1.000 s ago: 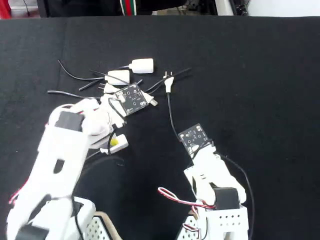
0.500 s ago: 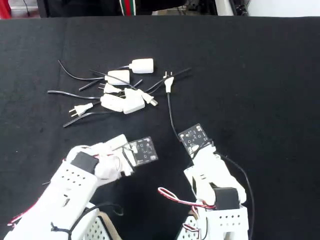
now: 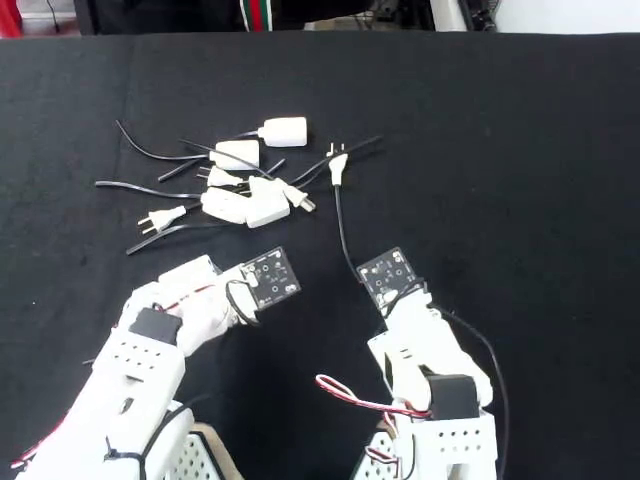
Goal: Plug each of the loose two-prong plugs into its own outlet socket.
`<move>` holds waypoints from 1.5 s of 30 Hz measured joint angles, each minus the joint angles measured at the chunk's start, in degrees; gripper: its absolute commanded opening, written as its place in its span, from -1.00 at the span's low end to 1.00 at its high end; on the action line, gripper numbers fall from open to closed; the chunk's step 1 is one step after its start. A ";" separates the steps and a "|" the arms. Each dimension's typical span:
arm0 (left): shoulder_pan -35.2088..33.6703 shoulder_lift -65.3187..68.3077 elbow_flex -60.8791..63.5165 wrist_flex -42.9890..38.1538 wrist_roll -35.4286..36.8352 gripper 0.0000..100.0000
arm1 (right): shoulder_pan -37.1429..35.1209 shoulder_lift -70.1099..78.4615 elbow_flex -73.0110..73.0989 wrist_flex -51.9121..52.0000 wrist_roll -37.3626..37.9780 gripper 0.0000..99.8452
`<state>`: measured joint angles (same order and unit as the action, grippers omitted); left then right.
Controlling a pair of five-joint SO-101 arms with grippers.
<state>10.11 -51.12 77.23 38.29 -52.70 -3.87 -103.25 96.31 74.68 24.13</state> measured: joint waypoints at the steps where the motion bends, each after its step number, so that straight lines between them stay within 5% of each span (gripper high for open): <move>1: -0.09 0.88 -0.35 0.00 0.00 -0.94 | 0.00 0.00 0.00 0.00 0.00 -0.84; 10: -5.80 21.89 -14.95 -2.46 5.80 -0.93 | 0.00 0.00 0.00 0.00 0.00 -0.84; 15: -6.07 33.14 -30.07 11.96 7.65 -0.92 | 0.00 0.00 0.00 0.00 0.00 -0.84; 21: -9.67 27.34 -40.79 25.14 14.77 -0.70 | 0.00 0.00 0.00 0.00 0.00 -0.84; 25: -4.13 15.82 -37.01 32.26 11.78 -0.77 | 0.00 0.00 0.00 0.00 0.00 -0.84; 30: 8.70 -0.97 -20.57 33.58 10.99 -0.81 | 0.00 0.00 0.00 0.00 0.00 -0.84; 35: 13.54 -12.22 -8.44 33.41 10.99 -0.80 | 0.00 0.00 0.00 0.00 0.00 -0.84; 40: 11.87 -10.29 -4.57 24.79 8.97 -0.81 | 0.00 0.00 0.00 0.00 0.00 -0.84; 45: 8.26 5.10 -8.97 16.79 7.91 -0.82 | 0.00 0.00 0.00 0.00 0.00 -0.84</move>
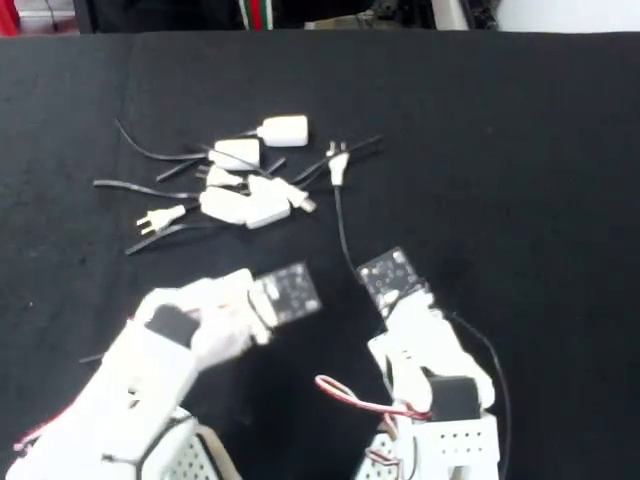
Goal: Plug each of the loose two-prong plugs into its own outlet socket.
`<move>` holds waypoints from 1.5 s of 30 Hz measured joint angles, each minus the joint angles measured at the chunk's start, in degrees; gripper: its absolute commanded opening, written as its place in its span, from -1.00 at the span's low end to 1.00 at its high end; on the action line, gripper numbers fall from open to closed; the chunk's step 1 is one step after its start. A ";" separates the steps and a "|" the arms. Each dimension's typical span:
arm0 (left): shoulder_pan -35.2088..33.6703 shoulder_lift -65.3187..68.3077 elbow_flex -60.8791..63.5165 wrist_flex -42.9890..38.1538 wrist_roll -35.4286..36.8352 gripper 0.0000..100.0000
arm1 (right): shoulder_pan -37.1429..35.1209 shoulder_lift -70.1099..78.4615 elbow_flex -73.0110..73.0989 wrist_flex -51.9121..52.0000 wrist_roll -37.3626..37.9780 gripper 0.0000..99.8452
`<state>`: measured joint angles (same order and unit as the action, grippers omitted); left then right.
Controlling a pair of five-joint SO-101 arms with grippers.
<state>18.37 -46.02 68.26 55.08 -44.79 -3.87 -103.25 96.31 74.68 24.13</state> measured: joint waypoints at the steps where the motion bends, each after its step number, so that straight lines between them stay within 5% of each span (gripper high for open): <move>1: -0.70 4.04 -2.29 -1.14 0.00 -0.85 | 0.00 0.00 0.00 0.00 0.00 -0.84; 5: -3.78 21.89 -14.15 -1.67 -1.14 -0.92 | 0.00 0.00 0.00 0.00 0.00 -0.84; 11: -8.00 38.42 -34.11 10.90 -5.19 -0.92 | 0.00 0.00 0.00 0.00 0.00 -0.84; 24: -12.31 23.38 -39.21 27.78 -5.54 -0.91 | 0.00 0.00 0.00 0.00 0.00 -0.84; 28: -19.08 11.60 -30.42 26.20 -5.54 -0.90 | 0.00 0.00 0.00 0.00 0.00 -0.84; 34: -26.29 -6.15 -8.44 13.27 -5.54 -0.56 | 0.00 0.00 0.00 0.00 0.18 -0.84; 40: -27.43 -18.90 3.25 3.43 -3.08 -0.47 | 2.46 0.00 -1.85 -4.40 12.13 -0.84; 45: -27.60 -21.10 4.04 0.97 0.35 -0.47 | 3.78 0.70 -10.29 -4.57 12.22 -0.84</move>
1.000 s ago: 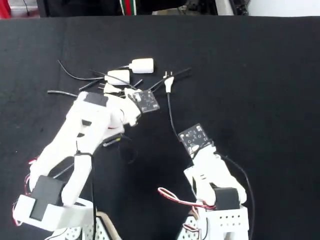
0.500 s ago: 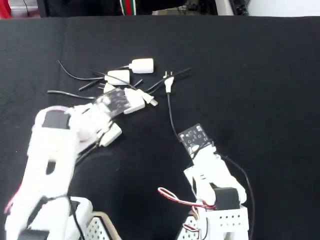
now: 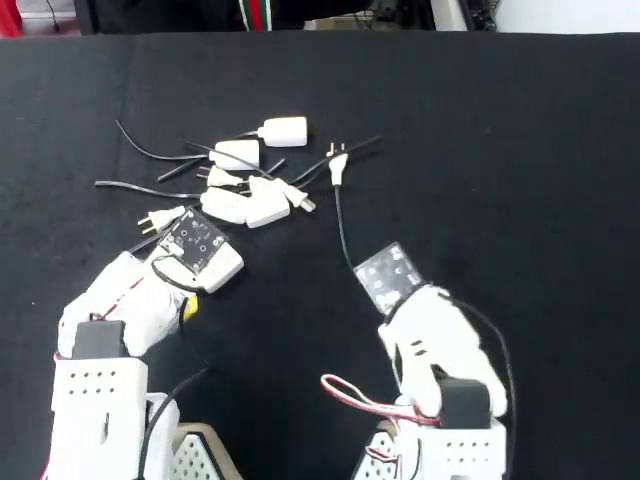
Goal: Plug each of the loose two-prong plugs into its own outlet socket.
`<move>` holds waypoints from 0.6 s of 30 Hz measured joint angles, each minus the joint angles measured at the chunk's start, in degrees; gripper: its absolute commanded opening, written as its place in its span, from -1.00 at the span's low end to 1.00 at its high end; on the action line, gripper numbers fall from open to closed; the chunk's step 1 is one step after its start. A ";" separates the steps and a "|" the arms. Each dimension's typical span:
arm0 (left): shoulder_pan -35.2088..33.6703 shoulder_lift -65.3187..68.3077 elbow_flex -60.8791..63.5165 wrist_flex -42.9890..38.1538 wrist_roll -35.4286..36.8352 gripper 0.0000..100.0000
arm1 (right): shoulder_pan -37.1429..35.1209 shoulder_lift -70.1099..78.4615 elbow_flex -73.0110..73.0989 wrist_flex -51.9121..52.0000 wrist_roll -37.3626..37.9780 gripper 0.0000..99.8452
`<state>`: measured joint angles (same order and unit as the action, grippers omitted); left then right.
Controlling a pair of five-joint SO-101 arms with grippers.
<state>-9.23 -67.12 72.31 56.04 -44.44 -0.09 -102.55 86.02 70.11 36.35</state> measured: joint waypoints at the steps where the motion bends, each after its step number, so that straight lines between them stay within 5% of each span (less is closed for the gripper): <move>1: 0.00 -0.18 0.44 0.00 0.53 -0.47 | 0.09 1.93 -2.20 -0.35 0.00 -0.84; 9: 6.07 -0.79 5.54 0.00 2.46 -0.47 | -0.62 41.41 -27.69 -5.10 -7.03 -0.58; 18: 4.66 -0.88 8.18 -0.09 2.64 -0.47 | -14.24 90.02 -64.00 -0.88 -15.65 -0.57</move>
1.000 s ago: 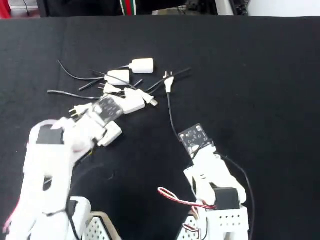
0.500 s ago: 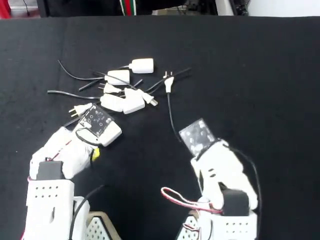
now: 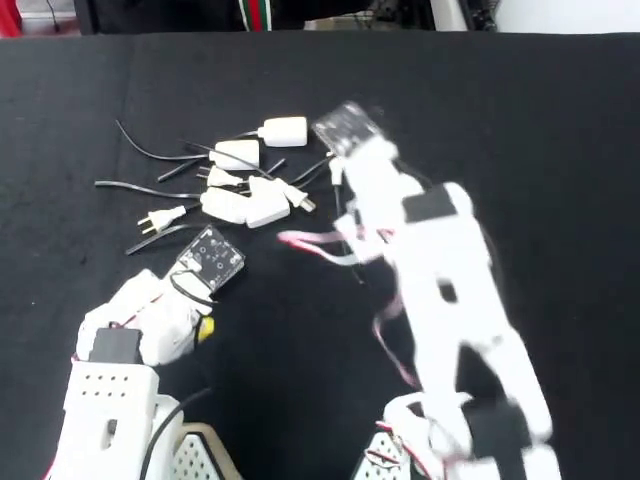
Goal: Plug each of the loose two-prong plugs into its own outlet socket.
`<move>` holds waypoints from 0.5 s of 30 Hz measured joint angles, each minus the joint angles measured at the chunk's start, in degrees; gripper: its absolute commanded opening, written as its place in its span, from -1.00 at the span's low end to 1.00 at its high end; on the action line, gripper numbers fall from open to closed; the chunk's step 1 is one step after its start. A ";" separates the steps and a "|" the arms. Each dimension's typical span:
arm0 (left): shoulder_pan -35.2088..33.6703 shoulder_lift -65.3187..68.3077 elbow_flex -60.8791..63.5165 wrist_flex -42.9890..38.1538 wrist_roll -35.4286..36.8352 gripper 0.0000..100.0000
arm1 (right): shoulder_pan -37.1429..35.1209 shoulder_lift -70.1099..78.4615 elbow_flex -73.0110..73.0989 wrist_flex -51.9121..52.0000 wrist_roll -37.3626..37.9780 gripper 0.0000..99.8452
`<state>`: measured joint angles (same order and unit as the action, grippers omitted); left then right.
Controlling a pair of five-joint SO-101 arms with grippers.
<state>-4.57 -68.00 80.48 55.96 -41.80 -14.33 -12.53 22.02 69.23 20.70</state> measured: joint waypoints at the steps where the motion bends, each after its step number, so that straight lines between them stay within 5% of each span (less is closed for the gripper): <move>1: -0.35 0.00 0.97 0.00 0.00 -0.47 | -0.70 3.96 -2.90 0.09 -0.79 -0.57; 15: -3.78 -0.18 5.45 0.00 0.09 -0.47 | -2.99 40.26 -24.97 0.09 -9.49 -0.57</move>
<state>-8.35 -68.18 85.93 55.96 -41.71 -17.32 27.74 -2.95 69.32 11.21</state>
